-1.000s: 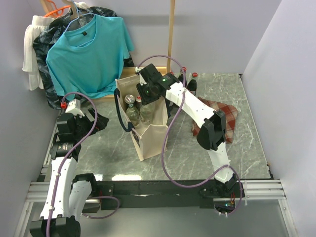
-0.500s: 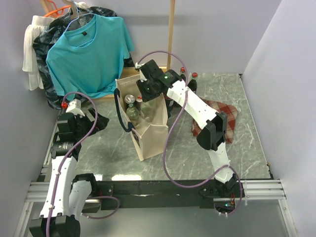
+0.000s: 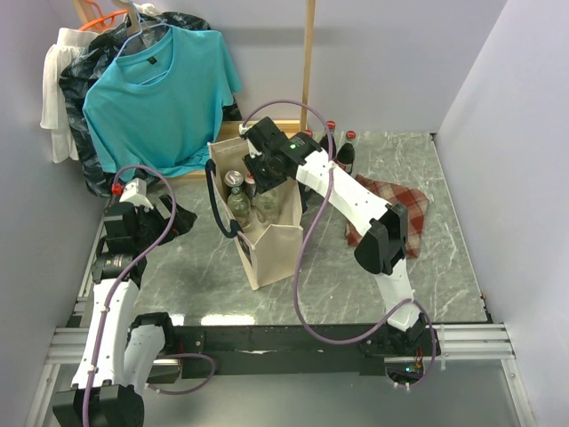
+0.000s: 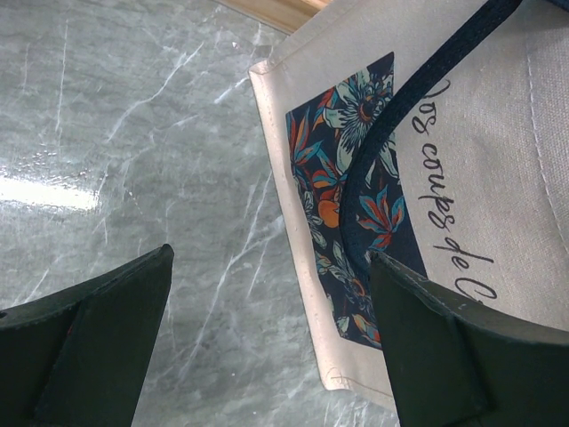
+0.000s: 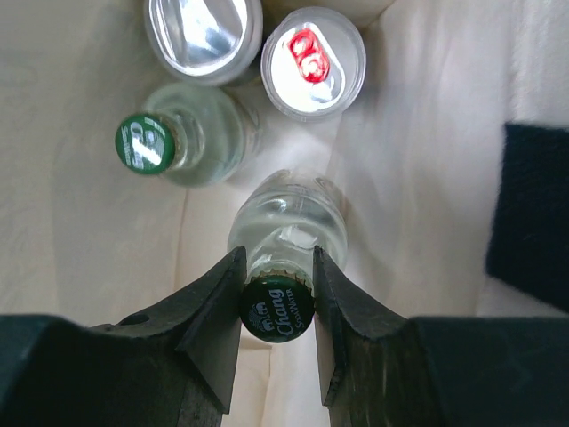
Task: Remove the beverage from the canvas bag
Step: Take out the drink from the canvas bag.
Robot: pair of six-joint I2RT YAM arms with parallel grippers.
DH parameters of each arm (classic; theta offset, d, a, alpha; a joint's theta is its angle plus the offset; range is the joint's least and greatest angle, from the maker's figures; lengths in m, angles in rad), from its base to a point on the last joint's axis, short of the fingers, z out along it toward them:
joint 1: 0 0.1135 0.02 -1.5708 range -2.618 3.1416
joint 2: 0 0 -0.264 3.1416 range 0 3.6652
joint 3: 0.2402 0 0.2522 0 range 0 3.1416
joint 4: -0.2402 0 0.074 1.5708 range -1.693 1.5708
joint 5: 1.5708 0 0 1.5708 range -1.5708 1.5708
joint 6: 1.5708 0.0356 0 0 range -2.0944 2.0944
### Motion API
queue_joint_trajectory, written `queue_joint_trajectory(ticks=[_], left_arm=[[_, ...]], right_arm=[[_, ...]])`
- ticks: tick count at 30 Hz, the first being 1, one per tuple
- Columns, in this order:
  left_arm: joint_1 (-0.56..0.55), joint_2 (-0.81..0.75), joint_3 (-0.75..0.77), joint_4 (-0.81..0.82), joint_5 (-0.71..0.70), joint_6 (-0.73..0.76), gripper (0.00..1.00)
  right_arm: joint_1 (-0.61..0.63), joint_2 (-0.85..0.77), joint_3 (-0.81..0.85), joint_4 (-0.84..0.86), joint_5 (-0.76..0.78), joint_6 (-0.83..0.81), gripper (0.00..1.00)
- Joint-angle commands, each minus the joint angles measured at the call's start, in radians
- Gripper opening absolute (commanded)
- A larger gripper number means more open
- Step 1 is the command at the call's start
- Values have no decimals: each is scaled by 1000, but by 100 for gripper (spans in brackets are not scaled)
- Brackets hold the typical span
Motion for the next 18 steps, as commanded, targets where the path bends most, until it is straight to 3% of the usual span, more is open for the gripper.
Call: queue_joint_trajectory(ticks=[1,18], left_arm=[[-3,-2,37,19,16,1,96],[-3,-8,35,24,33,4,96]], right_arm=[[14,-140,-5,74,33,-5,0],[50,-166,7,79,72,-1,0]])
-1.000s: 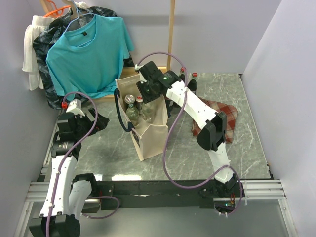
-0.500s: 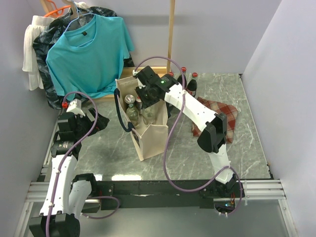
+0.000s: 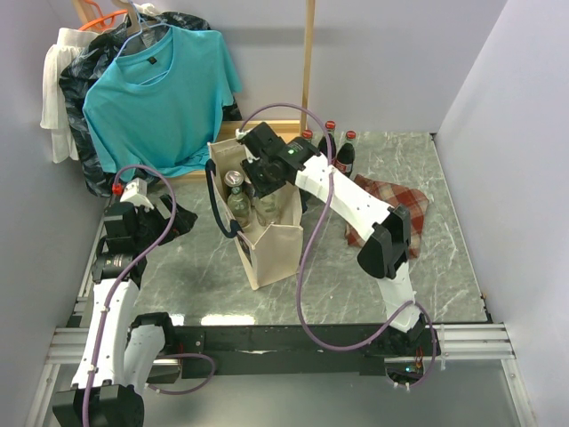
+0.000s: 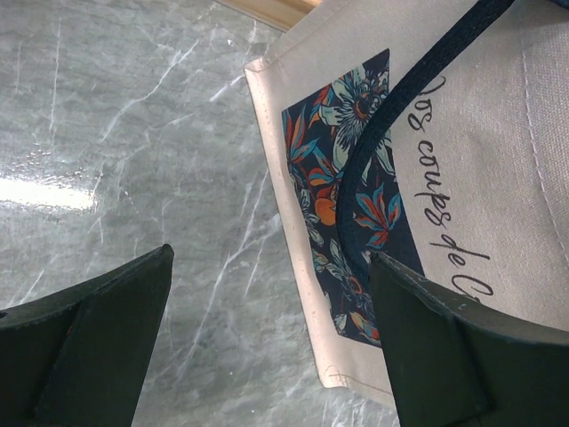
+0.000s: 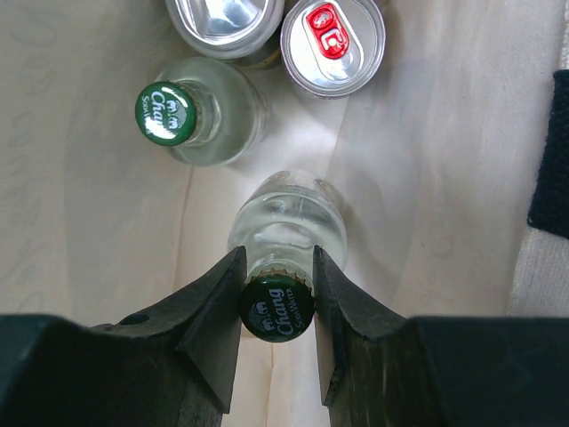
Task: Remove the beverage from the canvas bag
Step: Take out the drink from the canvas bag.
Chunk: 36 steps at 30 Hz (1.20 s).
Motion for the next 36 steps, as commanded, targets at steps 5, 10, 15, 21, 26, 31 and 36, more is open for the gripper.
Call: queue_joint_trajectory(ticks=[5,10,15,21,26,31,36], left_arm=[[-3,-17,34,27,31,3,96],[-3,-17,32,31,46,5,96],[-3,-30,31,33,54,5,96],[-3,-26,32,28,49,3,96],[-3,-23,29,28,51,3,96],[-3,-36,26,30,45,-6,96],[-3,-49,23,28,40,-9,96]], right_arm=[[29,-120,108,50,62,-2,0],[42,-152,68,64,82,12,0],[55,-172,65,56,101,18,0],[72,-199,51,55,127,33,0],[82,-225,21,59,142,38,0],[87,-239,13,59,156,39,0],[88,-238,37,47,161,45,0]])
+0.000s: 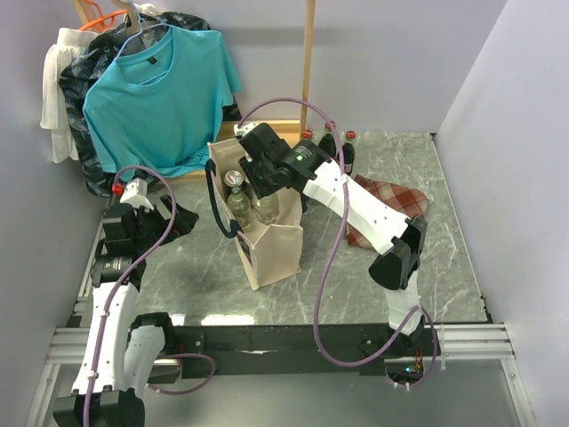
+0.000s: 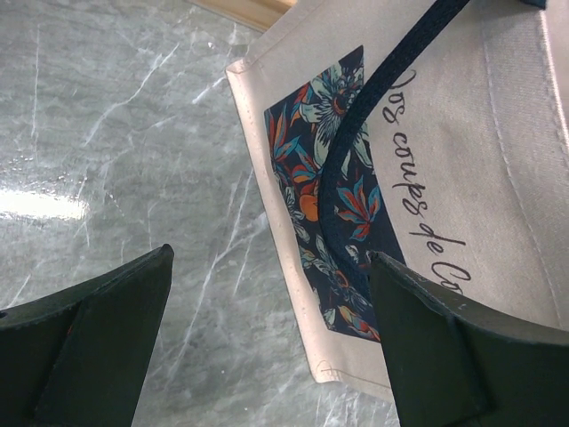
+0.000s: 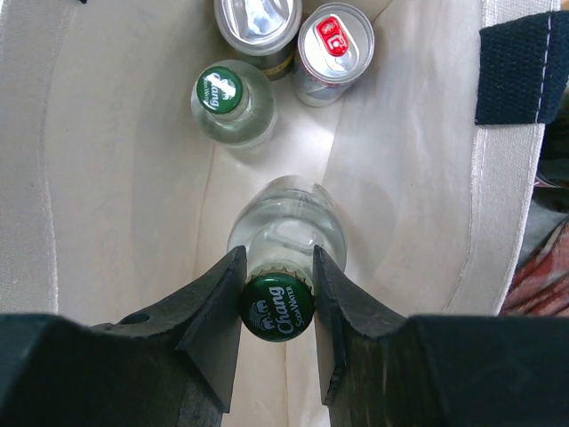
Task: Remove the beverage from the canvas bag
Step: Take out the drink from the canvas bag.
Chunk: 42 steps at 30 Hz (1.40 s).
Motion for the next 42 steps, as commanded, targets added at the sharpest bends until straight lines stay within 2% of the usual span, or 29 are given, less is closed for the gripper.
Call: queue_joint_trajectory(ticks=[1,22,42], left_arm=[[-3,-26,23,28,7,-8,96],[-5,-40,20,33,18,-9,96],[-8,-40,18,33,16,-11,96]], right_arm=[[11,-115,47,69,43,10,0],[37,-104,108,28,77,13,0],[57,-158,76,37,108,6,0]])
